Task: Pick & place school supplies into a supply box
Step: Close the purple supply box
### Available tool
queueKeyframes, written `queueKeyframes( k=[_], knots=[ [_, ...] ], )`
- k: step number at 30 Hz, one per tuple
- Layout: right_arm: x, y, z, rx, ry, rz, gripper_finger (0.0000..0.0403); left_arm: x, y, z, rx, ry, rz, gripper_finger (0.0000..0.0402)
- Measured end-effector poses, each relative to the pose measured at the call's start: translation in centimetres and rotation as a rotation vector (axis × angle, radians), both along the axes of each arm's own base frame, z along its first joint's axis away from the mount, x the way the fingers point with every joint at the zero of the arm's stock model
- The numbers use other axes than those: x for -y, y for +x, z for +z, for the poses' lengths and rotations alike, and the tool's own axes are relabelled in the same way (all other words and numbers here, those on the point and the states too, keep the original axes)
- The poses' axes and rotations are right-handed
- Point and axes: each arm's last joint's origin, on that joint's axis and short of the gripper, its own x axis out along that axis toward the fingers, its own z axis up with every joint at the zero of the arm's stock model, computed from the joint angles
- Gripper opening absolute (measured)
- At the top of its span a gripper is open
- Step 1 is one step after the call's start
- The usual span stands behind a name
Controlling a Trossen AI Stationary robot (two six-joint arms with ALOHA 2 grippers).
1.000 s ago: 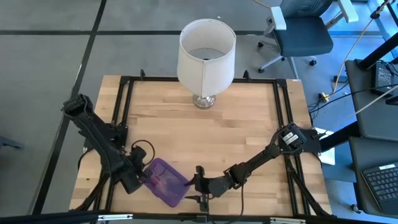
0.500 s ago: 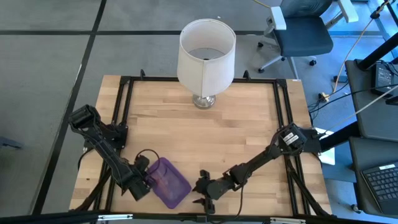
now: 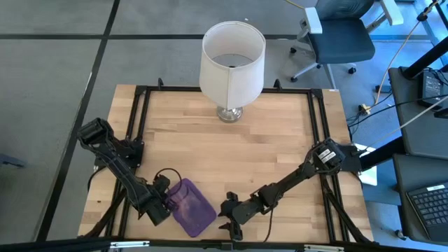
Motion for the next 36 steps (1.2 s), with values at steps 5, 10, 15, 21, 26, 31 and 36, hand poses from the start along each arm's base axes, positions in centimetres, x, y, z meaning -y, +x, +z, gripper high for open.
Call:
queueKeyframes(
  k=[5, 10, 15, 21, 26, 31, 36],
  knots=[
    [-0.5, -0.3, 0.0, -0.015, 0.034, 0.024, 0.0239, -0.2, 0.3, 0.0, -0.006, -0.001, -0.015, 0.0037],
    [-0.9, -0.4, 0.2, -0.006, 0.068, 0.038, 0.0239, -0.5, 0.5, 0.0, -0.017, -0.001, -0.018, 0.0037],
    [-1.1, 0.2, -0.6, 0.060, 0.069, 0.026, 0.0239, -0.9, 0.9, 0.0, -0.019, 0.000, -0.018, 0.0036],
    [-1.0, 0.3, -1.7, 0.072, 0.035, -0.016, 0.0239, -0.9, 0.9, 0.0, -0.031, -0.016, -0.018, 0.0040],
    [-0.8, 0.3, -1.8, 0.090, -0.024, -0.062, 0.0239, -0.8, 0.9, 0.0, -0.044, -0.035, -0.031, 0.0036],
    [-0.4, 0.3, -2.0, 0.066, -0.067, -0.087, 0.0230, -0.4, 0.9, 0.0, -0.045, -0.073, -0.039, 0.0038],
    [0.8, 0.5, -2.4, 0.032, -0.143, -0.160, 0.0219, 0.4, 1.0, 0.0, -0.002, -0.122, -0.057, 0.0035]
  ],
)
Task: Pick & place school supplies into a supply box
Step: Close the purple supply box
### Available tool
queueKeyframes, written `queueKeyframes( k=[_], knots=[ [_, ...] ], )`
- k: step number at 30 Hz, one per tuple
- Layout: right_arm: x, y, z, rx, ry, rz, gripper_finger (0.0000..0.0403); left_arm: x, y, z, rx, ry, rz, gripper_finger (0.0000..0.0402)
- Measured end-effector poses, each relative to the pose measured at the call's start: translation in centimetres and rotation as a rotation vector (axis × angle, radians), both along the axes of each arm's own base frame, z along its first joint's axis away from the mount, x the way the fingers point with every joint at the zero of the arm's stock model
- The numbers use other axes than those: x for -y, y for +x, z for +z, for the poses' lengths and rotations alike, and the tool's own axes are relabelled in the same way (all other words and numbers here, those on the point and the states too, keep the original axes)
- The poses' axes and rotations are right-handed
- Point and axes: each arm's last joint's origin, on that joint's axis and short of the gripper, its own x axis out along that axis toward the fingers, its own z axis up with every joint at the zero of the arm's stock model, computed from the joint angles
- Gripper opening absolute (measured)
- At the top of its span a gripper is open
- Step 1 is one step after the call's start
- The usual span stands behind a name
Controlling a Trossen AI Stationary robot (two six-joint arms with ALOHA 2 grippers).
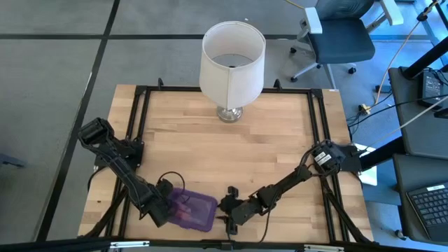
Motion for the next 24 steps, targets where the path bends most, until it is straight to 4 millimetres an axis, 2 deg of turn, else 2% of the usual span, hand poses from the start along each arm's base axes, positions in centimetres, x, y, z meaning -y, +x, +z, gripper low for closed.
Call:
queueKeyframes(
  k=[18, 24],
  knots=[
    [2.8, 0.8, 0.1, -0.027, -0.166, -0.062, 0.0215, 0.1, 0.3, 0.0, 0.044, 0.003, 0.018, 0.0031],
    [3.5, 0.2, 1.4, -0.086, -0.233, -0.109, 0.0215, 0.0, 0.1, 0.1, 0.026, 0.014, 0.025, 0.0031]
  ],
)
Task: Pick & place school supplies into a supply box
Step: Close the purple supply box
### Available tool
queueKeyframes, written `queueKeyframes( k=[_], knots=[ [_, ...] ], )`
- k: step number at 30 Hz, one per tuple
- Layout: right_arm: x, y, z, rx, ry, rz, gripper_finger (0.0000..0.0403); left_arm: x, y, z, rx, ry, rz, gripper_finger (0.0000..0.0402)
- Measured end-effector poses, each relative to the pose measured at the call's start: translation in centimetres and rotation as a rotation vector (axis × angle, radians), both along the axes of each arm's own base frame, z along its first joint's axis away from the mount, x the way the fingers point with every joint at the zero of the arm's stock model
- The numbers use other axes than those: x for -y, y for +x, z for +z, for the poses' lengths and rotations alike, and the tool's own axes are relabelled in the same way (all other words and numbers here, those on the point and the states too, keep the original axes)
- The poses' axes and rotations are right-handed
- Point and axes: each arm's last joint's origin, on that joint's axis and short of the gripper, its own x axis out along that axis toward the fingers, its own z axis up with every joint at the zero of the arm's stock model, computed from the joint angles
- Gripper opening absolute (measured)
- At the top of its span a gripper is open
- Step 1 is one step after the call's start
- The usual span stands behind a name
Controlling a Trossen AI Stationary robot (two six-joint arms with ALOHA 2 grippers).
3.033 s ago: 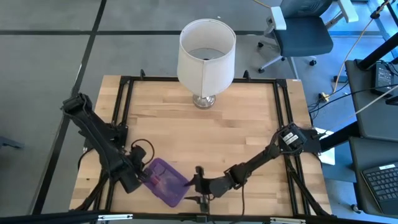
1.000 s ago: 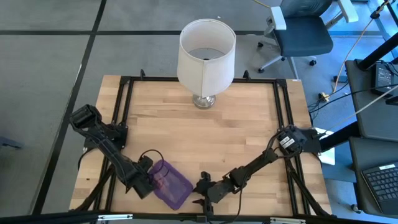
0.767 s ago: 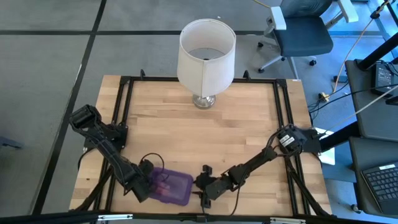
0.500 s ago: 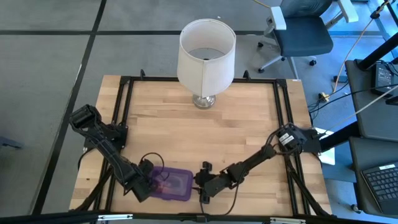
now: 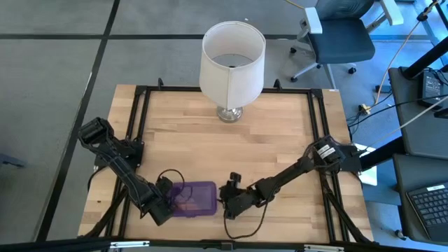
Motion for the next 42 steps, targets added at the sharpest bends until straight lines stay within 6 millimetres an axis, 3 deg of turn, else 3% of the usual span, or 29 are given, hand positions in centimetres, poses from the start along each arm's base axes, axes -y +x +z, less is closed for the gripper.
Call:
queueKeyframes(
  k=[6, 12, 16, 21, 28, 35, 42],
  knots=[
    [-0.5, -0.8, 3.0, 0.056, -0.021, -0.027, 0.0215, -0.8, -1.6, 1.8, -0.034, 0.027, 0.023, 0.0031],
    [-0.7, -1.9, 4.4, 0.035, -0.042, -0.052, 0.0215, -1.5, -2.8, 5.1, 0.100, -0.041, 0.024, 0.0032],
    [-1.0, -2.7, 5.2, 0.051, -0.077, -0.105, 0.0215, -2.3, -3.1, 8.1, 0.376, 0.030, -0.032, 0.0031],
    [-1.4, -3.1, 5.7, 0.084, -0.062, -0.136, 0.0215, -2.3, -2.7, 10.8, 0.829, 0.357, -0.218, 0.0031],
    [-1.6, -3.3, 5.5, 0.078, -0.039, -0.152, 0.0215, 0.0, -1.3, 8.6, 0.839, 0.413, -0.495, 0.0031],
    [-1.6, -3.2, 5.6, 0.083, -0.028, -0.155, 0.0215, 0.7, 0.7, 4.8, 0.657, 0.326, -0.516, 0.0031],
    [-1.7, -3.2, 5.5, 0.073, 0.010, -0.145, 0.0215, -0.1, 2.4, 3.0, 0.515, 0.223, -0.516, 0.0031]
  ],
)
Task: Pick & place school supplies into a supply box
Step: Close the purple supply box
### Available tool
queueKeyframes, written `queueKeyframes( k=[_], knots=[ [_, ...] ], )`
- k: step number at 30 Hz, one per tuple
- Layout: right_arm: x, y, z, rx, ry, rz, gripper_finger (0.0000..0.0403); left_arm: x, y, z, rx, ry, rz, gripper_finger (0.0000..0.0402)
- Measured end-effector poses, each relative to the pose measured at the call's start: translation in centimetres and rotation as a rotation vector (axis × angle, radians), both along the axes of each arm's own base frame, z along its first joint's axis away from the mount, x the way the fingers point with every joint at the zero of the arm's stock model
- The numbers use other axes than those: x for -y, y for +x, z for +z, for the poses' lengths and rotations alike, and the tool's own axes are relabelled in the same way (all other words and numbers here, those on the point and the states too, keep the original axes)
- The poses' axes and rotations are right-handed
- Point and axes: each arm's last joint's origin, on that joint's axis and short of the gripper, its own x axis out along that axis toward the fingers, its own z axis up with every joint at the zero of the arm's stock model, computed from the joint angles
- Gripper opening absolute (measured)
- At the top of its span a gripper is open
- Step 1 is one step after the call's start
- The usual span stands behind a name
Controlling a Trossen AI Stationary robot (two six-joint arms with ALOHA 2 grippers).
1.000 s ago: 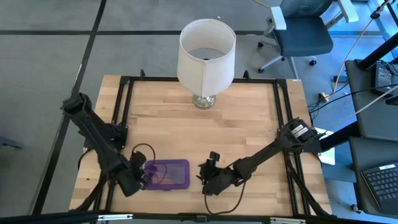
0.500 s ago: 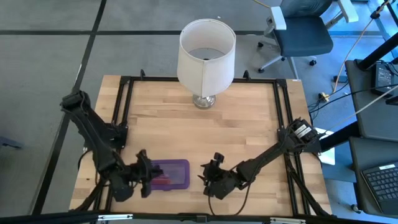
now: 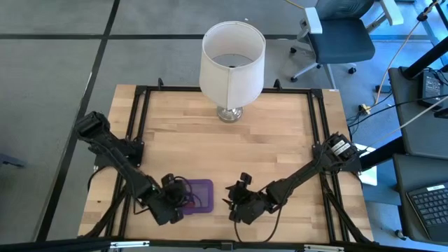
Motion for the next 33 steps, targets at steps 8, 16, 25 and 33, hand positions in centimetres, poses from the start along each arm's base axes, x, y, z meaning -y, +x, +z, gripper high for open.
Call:
queueKeyframes(
  k=[8, 16, 25, 33],
  knots=[
    [0.0, 0.0, 0.0, 0.000, 0.004, -0.002, 0.0215, -0.9, 0.9, -0.2, -0.070, -0.047, -0.019, 0.0031],
    [0.0, 0.0, 0.0, -0.001, 0.002, 0.000, 0.0215, -1.4, 1.3, -0.2, -0.108, -0.076, -0.013, 0.0031],
    [0.0, 0.0, -0.1, -0.004, -0.001, 0.002, 0.0215, -1.6, 1.4, -0.3, -0.126, -0.086, -0.012, 0.0031],
    [0.0, 0.0, -0.1, -0.005, -0.001, 0.002, 0.0215, -1.6, 1.3, -0.4, -0.142, -0.092, -0.015, 0.0031]
  ],
)
